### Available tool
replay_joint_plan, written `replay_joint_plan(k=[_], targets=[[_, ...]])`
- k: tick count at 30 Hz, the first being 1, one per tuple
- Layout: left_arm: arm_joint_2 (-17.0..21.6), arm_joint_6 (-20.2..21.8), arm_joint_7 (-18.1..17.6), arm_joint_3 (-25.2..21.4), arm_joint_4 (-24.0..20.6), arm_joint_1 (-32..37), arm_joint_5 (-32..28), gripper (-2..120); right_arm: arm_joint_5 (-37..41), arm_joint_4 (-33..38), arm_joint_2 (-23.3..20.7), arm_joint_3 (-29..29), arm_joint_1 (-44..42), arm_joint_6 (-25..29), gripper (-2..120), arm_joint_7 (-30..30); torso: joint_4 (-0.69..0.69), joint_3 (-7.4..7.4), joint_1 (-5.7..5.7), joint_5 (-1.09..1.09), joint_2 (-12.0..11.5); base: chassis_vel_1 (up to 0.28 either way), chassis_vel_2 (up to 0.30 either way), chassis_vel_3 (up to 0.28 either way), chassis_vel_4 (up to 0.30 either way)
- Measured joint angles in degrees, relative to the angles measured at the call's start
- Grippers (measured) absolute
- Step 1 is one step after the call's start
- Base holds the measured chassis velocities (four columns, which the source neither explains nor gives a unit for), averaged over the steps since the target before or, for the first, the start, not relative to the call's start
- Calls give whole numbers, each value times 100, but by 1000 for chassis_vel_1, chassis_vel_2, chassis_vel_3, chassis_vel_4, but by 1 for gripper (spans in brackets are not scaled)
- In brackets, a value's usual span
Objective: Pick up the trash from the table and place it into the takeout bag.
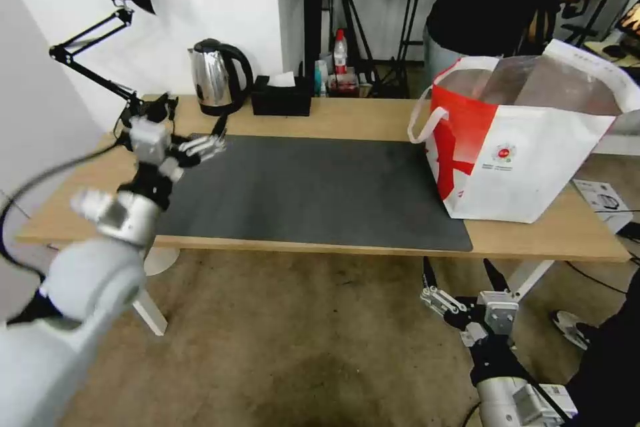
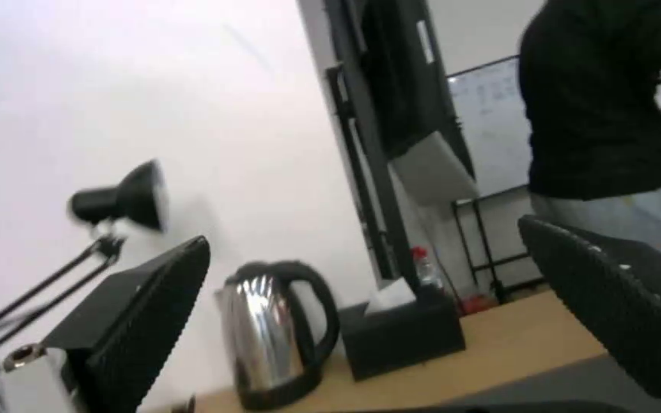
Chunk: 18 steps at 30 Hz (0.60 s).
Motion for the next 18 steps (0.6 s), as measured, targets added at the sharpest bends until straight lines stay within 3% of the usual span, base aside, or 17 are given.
replay_joint_plan(k=[11, 18], targets=[[-1495, -559, -112, -291, -438, 1656, 911, 100, 0, 0, 0, -1, 0, 0, 100, 0, -2, 0, 0, -1, 0, 0, 0, 0, 0], [-1922, -559, -190, -348, -614, 2199, 1051, 100, 1, 0, 0, 0, 0, 0, 100, 0, -2, 0, 0, 0, 0, 0, 0, 0, 0]])
